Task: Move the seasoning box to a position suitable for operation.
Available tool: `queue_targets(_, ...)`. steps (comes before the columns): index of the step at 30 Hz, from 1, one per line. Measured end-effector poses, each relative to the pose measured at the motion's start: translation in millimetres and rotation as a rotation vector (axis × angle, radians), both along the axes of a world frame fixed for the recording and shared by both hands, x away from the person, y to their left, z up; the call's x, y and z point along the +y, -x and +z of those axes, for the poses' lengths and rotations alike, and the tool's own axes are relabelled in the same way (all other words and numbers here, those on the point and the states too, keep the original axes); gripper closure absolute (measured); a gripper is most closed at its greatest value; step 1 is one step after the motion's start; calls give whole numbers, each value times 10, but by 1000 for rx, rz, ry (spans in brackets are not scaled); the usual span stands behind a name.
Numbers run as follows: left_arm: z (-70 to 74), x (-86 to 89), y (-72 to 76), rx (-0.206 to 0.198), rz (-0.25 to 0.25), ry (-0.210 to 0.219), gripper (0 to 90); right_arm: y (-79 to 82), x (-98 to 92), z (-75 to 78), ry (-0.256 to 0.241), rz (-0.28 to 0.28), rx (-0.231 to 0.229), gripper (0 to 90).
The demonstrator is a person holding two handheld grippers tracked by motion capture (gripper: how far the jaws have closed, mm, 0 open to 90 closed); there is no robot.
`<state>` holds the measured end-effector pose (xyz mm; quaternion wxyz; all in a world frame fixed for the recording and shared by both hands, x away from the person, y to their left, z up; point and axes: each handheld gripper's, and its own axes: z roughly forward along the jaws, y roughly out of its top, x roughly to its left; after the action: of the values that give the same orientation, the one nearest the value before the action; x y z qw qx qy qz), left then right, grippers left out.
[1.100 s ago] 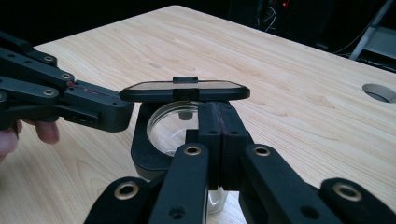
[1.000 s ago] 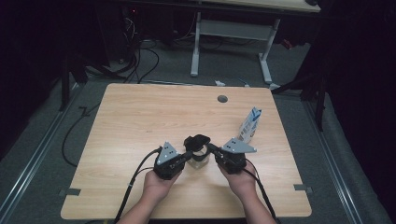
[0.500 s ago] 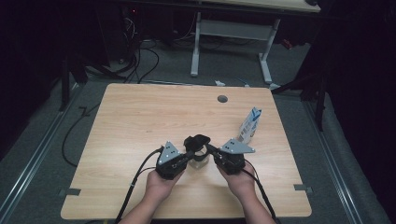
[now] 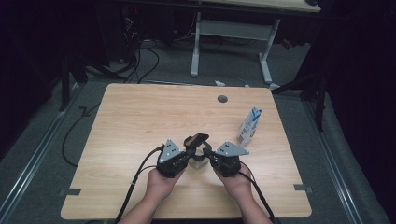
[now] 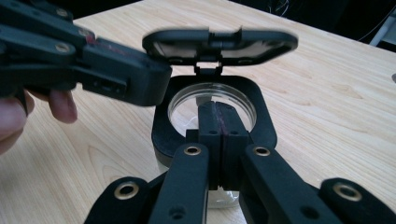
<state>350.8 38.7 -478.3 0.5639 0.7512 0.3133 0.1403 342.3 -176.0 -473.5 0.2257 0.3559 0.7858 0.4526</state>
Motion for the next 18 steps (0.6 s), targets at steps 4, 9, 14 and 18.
queue_targets(4, 20, 15, -25, -1, 7, 8, 897, -5, -12, -40, -8, 2, -6, 900)
queue_targets(9, 24, 48, -75, 3, 32, 18, 897, 2, -9, -47, -4, -2, -16, 900)
queue_targets(14, 32, 91, -129, 1, 60, 30, 896, 3, -13, -54, -12, -2, -16, 900)
queue_targets(18, 41, 136, -179, 0, 88, 41, 895, 2, -17, -58, -15, 1, -18, 900)
